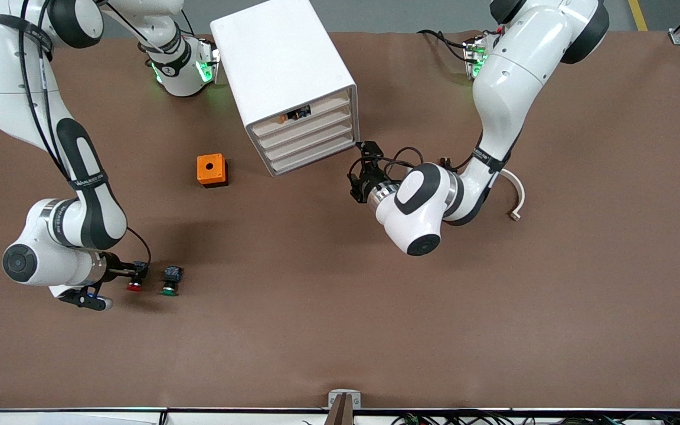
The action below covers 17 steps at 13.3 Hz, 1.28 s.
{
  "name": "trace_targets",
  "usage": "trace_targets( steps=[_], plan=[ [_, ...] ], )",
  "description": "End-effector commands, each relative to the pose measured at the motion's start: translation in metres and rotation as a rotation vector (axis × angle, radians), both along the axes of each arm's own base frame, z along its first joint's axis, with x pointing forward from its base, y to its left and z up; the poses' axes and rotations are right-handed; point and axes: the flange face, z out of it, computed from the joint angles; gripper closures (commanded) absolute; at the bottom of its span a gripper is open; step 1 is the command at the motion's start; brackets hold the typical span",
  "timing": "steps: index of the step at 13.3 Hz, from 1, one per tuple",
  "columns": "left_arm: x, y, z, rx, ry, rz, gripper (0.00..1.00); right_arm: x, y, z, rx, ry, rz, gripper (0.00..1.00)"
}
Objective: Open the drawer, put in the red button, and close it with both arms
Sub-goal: 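Grasp the red button with the right gripper while the left gripper hooks the drawer, then lift the red button with the right gripper while the left gripper pulls the drawer open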
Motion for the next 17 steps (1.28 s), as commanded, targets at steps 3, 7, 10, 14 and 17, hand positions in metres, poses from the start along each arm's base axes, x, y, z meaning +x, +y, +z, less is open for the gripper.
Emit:
trace_targets(
  steps=[3,7,10,14,17],
  plan=[
    [-0.022,-0.026,0.000,0.082,0.152,0.044,0.00,0.003,0.000,0.002,0.010,-0.004,-0.018,0.82],
    [-0.034,-0.041,0.001,0.091,0.222,0.069,0.00,0.006,0.004,0.012,0.011,-0.016,-0.006,0.89],
    [-0.046,-0.044,-0.011,0.141,0.267,0.062,0.05,0.007,0.010,0.022,0.023,0.009,-0.003,0.90],
    [-0.070,-0.047,-0.027,0.173,0.320,0.012,0.39,0.014,0.014,0.059,0.040,0.028,-0.008,0.90],
    [-0.080,-0.051,-0.030,0.181,0.337,-0.010,0.44,0.017,0.024,0.096,0.037,-0.011,0.005,0.90]
  ],
)
